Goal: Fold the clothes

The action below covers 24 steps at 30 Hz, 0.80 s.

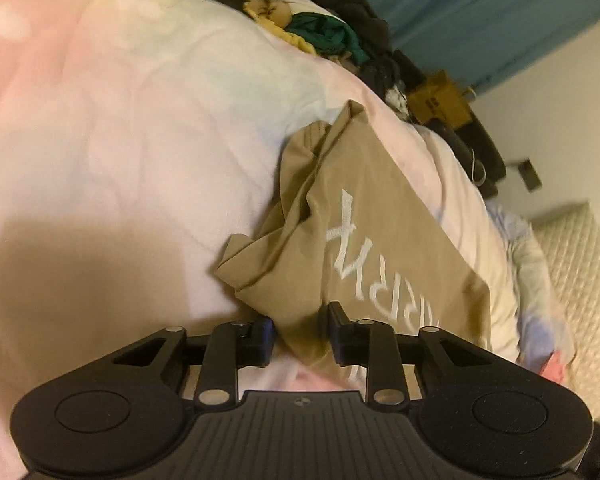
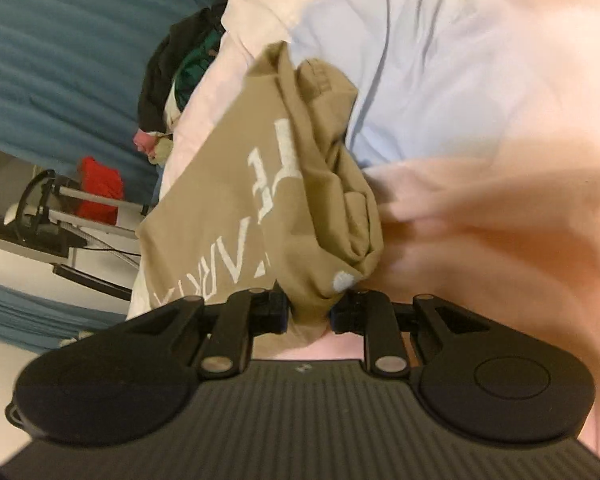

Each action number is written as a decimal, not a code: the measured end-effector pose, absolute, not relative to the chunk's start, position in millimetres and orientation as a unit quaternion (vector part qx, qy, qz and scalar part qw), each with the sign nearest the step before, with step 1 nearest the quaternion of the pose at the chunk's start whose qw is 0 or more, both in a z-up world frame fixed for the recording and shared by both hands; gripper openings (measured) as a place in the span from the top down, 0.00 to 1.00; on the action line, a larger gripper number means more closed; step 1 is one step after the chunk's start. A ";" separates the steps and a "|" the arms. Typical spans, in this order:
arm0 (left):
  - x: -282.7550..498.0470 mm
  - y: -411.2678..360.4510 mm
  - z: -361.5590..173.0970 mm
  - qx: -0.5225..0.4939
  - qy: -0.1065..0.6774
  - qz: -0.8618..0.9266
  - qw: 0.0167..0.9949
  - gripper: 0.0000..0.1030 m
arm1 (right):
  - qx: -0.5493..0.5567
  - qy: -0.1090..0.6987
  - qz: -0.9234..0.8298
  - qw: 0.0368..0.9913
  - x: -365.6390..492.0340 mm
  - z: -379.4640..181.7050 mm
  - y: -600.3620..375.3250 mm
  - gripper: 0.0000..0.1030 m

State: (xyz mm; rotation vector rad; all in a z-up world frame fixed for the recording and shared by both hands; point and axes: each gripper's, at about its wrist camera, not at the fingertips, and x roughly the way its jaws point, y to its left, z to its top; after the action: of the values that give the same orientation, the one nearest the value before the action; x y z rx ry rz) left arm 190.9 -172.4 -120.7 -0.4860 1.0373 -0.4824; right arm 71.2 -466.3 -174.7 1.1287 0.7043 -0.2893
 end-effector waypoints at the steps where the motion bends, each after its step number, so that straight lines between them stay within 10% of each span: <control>1: 187.6 -173.9 -111.7 -0.209 0.484 -0.229 0.818 0.72 | 0.509 0.331 -0.141 0.782 69.6 -167.7 -462.8 0.78; 9: 133.1 -177.4 -12.6 -0.102 0.428 -0.269 0.857 0.59 | 0.423 0.309 -0.147 0.839 31.8 -85.8 -430.6 0.78; 13: 83.7 -172.8 47.2 -0.044 0.379 -0.282 0.880 0.30 | 0.362 0.277 -0.135 0.880 0.7 -34.8 -407.6 0.78; 15: 56.3 -168.0 74.6 -0.020 0.347 -0.286 0.893 0.16 | 0.333 0.264 -0.124 0.896 -14.1 -11.4 -395.2 0.68; 18: 14.3 -159.4 109.6 0.008 0.297 -0.293 0.909 0.01 | 0.291 0.232 -0.103 0.922 -39.0 14.3 -372.1 0.14; 24: -56.0 -139.6 134.1 0.040 0.213 -0.286 0.933 0.00 | 0.213 0.181 -0.089 0.956 -81.5 40.2 -329.5 0.14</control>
State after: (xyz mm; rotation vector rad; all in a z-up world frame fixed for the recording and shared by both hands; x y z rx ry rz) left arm -56.0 -139.6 134.1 0.0819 0.4360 -0.5842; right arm -81.5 -329.5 40.2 0.4326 0.3680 -0.1815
